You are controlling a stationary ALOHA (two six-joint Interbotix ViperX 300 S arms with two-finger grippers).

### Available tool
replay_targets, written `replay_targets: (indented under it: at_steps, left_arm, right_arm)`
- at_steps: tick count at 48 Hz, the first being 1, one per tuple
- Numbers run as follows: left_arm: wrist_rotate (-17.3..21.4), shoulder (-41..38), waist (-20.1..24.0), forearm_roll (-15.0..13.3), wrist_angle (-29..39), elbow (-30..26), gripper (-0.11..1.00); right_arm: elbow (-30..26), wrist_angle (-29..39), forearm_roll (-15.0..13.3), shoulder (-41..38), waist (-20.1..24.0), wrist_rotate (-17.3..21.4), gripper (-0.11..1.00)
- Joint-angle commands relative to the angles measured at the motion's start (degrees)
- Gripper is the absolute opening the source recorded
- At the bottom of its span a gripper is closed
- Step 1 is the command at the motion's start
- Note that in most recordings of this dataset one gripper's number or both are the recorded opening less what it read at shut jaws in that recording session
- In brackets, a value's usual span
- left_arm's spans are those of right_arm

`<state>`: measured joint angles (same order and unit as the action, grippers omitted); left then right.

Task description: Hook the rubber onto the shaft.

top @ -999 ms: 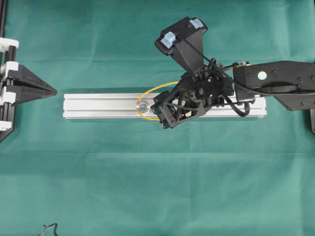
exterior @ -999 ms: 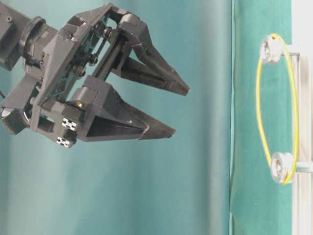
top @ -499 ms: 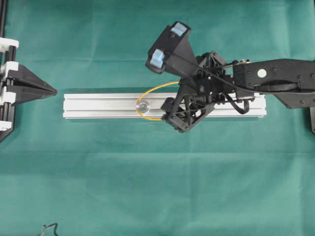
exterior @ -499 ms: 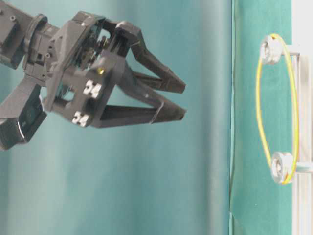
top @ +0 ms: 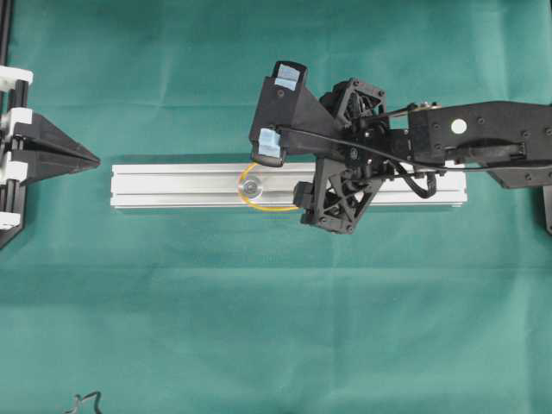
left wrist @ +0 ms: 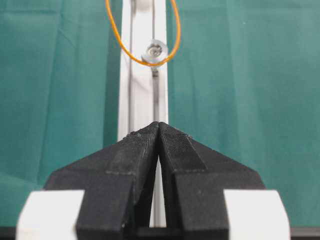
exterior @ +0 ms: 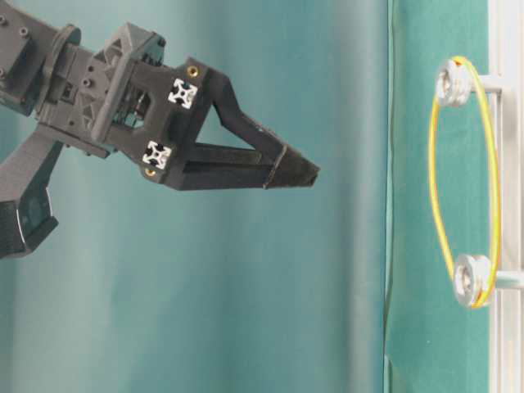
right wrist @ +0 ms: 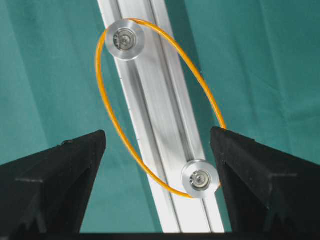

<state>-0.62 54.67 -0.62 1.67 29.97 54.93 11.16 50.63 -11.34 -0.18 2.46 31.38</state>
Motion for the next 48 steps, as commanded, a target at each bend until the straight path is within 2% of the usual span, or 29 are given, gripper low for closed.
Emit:
replay_targets:
  at_steps: [1,21,40,48]
  left_arm:
    - [0.0,-0.4,-0.1,0.1,-0.2,-1.8,0.0]
    - [0.2,-0.4,-0.2,0.1,-0.2,-1.8,0.0]
    - [0.2,-0.1,-0.1,0.1,-0.2,-1.8,0.0]
    - [0.2,0.0,-0.1,0.1,-0.2,-1.8,0.0]
  right_arm:
    - [-0.5,-0.2,-0.2,1.9,0.2,-0.1,0.87]
    - [1.9,-1.8,-0.7,6.2,0.2,-1.6,0.83]
    - [12.2,-11.1,-1.4,15.7,0.1,-1.6,0.81]
    - [16.3,-13.7,-3.3,20.3,0.1,-1.6,0.81]
